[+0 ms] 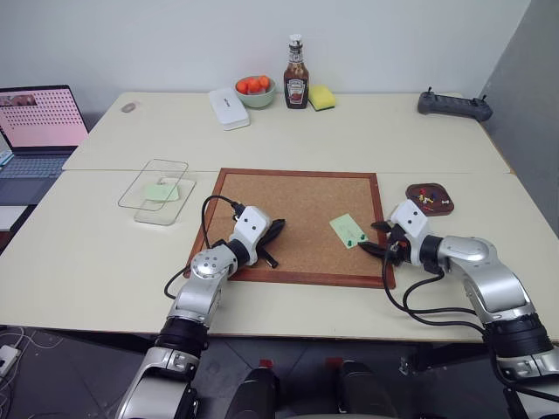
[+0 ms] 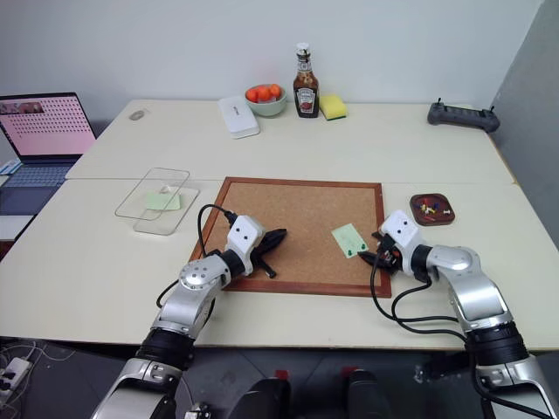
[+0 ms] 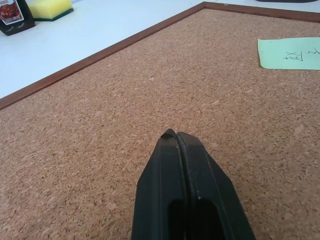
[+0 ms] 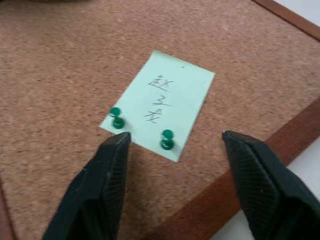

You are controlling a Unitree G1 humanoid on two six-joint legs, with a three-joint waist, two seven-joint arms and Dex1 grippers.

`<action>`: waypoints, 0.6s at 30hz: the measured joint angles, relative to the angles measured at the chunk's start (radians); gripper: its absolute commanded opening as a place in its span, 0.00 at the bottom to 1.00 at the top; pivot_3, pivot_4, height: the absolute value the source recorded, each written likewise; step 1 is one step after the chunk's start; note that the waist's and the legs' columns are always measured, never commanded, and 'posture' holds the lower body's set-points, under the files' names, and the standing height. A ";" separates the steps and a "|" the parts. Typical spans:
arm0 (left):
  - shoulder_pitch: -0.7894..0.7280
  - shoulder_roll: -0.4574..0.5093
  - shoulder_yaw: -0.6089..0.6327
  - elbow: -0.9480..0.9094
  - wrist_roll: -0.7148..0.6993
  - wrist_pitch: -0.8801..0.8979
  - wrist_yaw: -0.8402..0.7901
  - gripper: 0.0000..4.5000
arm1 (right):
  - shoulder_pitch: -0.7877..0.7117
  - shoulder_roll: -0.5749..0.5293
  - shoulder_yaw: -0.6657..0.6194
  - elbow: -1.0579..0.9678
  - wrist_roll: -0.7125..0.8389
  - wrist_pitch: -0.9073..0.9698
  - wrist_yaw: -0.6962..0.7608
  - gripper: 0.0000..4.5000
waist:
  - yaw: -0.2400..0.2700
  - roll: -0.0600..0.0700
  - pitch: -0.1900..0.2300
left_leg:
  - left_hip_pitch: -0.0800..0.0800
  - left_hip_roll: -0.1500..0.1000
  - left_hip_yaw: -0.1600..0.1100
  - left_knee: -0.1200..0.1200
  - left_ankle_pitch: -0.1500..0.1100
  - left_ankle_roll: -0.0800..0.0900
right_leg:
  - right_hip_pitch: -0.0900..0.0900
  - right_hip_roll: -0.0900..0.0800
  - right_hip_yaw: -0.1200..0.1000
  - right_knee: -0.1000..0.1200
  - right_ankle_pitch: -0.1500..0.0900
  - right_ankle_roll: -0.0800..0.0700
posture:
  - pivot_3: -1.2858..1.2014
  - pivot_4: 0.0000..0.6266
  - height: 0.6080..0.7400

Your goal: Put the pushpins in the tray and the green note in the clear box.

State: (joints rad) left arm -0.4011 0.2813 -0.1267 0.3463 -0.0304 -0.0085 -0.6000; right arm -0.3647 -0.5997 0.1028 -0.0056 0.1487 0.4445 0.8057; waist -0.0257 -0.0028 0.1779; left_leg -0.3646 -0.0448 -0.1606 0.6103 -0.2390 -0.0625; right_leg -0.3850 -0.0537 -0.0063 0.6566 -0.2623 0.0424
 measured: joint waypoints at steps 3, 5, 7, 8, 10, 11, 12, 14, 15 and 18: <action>0.002 0.000 0.000 -0.001 0.000 0.000 0.000 0.00 | 0.000 0.001 0.000 0.009 -0.007 -0.005 0.000 0.39 | 0.000 0.000 0.000 | 0.000 0.000 0.000 0.000 0.000 0.000 | 0.000 0.000 0.000 0.000 0.000 0.000 | 0.52 0.24 1.00; 0.003 0.001 0.000 -0.001 0.000 0.000 0.000 0.00 | 0.000 0.003 0.000 0.009 -0.009 -0.009 0.001 0.31 | 0.000 0.000 0.000 | 0.000 0.000 0.000 0.000 0.000 0.000 | 0.000 0.000 0.000 0.000 0.000 0.000 | 0.52 0.24 1.00; 0.003 0.001 0.000 -0.001 0.000 0.000 0.000 0.00 | 0.000 0.005 0.007 0.009 -0.011 -0.012 0.002 0.21 | 0.000 0.000 0.000 | 0.000 0.000 0.000 0.000 0.000 0.000 | 0.000 0.000 0.000 0.000 0.000 0.000 | 0.52 0.24 1.00; 0.003 0.001 0.000 -0.001 0.000 0.000 0.000 0.00 | 0.000 0.005 0.010 0.009 -0.011 -0.015 0.004 0.16 | 0.000 0.000 0.000 | 0.000 0.000 0.000 0.000 0.000 0.000 | 0.000 0.000 0.000 0.000 0.000 0.000 | 0.52 0.24 1.00; 0.002 0.001 0.000 0.000 0.000 0.000 0.000 0.00 | 0.001 0.006 0.017 0.009 -0.011 -0.019 0.010 0.06 | 0.000 0.000 0.000 | 0.000 0.000 0.000 0.000 0.000 0.000 | 0.000 0.000 0.000 0.000 0.000 0.000 | 0.52 0.24 1.00; 0.002 0.002 0.000 0.000 0.000 0.000 0.000 0.00 | 0.001 0.006 0.018 0.009 -0.011 -0.019 0.012 0.03 | 0.000 0.000 0.000 | 0.000 0.000 0.000 0.000 0.000 0.000 | 0.000 0.000 0.000 0.000 0.000 0.000 | 0.52 0.24 1.00; 0.002 0.002 0.000 0.001 0.000 0.000 0.000 0.00 | 0.001 0.006 0.019 0.009 -0.010 -0.020 0.017 0.01 | 0.000 0.000 0.000 | 0.000 0.000 0.000 0.000 0.000 0.000 | 0.000 0.000 0.000 0.000 0.000 0.000 | 0.52 0.24 1.00; 0.002 0.002 0.000 0.001 0.001 0.000 0.000 0.00 | 0.001 0.006 0.019 0.009 -0.010 -0.020 0.020 0.01 | 0.000 0.000 0.000 | 0.000 0.000 0.000 0.000 0.000 0.000 | 0.000 0.000 0.000 0.000 0.000 0.000 | 0.52 0.24 1.00; 0.001 0.002 0.000 0.000 0.000 0.000 0.000 0.00 | 0.001 0.006 0.019 0.009 -0.010 -0.020 0.021 0.01 | 0.000 0.000 0.000 | 0.000 0.000 0.000 0.000 0.000 0.000 | 0.000 0.000 0.000 0.000 0.000 0.000 | 0.52 0.24 1.00; 0.001 0.002 0.000 0.000 0.000 0.000 0.000 0.00 | 0.002 0.006 0.017 0.009 -0.007 -0.020 0.024 0.01 | 0.000 0.000 0.000 | 0.000 0.000 0.000 0.000 0.000 0.000 | 0.000 0.000 0.000 0.000 0.000 0.000 | 0.52 0.24 1.00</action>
State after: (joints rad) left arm -0.4001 0.2835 -0.1267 0.3467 -0.0299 -0.0085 -0.6004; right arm -0.3627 -0.5936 0.1199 0.0035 0.1419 0.4243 0.8301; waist -0.0256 -0.0028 0.1779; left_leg -0.3646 -0.0448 -0.1605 0.6103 -0.2390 -0.0625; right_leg -0.3850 -0.0537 -0.0063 0.6566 -0.2623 0.0424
